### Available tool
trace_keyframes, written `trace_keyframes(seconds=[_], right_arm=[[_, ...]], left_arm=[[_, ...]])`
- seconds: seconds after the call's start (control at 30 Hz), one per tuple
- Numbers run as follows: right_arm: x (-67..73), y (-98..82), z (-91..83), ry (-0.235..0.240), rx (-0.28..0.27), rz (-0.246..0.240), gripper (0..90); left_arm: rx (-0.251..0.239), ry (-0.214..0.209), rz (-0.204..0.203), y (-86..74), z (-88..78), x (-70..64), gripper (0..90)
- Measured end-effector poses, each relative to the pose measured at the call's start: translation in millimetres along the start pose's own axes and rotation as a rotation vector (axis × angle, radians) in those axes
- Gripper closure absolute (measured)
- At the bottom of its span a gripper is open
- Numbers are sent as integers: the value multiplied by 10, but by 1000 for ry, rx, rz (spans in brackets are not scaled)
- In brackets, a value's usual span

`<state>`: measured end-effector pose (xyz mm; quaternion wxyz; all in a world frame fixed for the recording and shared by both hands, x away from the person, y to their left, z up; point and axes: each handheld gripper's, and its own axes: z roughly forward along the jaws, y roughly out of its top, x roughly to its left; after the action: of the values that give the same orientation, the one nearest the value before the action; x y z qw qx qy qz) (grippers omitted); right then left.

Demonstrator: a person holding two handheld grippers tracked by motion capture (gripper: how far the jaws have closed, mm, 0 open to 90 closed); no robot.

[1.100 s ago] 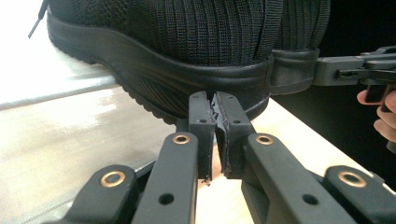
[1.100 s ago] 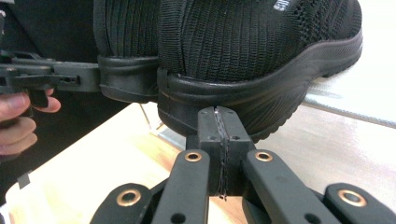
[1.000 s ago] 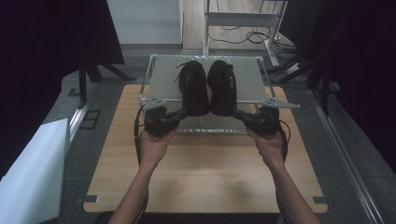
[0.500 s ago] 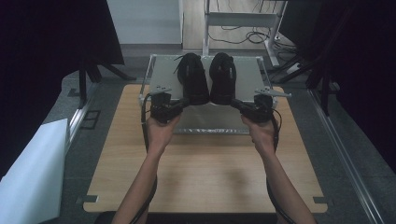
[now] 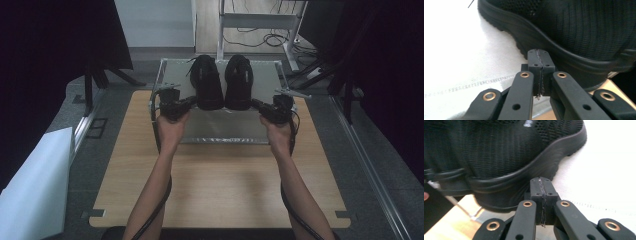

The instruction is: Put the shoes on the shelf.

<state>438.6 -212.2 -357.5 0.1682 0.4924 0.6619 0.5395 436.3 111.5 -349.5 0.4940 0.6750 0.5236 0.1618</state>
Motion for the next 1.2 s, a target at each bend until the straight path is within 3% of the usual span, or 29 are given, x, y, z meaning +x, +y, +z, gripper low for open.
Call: trace_keyframes(seconds=[0.1,0.3,0.5,0.6,0.7,0.77,0.9,1.07,1.2], right_arm=[[-24,11,51,-22,3,9,900],[-30,42,150,-64,6,2,900],[-84,54,213,-42,11,25,900],[-83,53,222,-48,8,27,900],[-87,82,224,-63,12,42,900],[-74,110,246,-97,6,39,900],[-67,137,324,-130,14,33,900],[-125,128,337,-91,10,64,900],[-91,138,344,-112,12,57,900]], left_arm=[[13,13,-3,40,47,0,898],[39,64,36,123,150,-36,900],[47,34,3,155,213,58,900],[51,35,28,164,209,59,900],[35,16,-15,196,222,112,900],[36,67,17,247,243,64,900],[55,127,42,338,312,3,899],[56,115,30,344,341,8,900],[66,111,32,368,340,-1,900]])
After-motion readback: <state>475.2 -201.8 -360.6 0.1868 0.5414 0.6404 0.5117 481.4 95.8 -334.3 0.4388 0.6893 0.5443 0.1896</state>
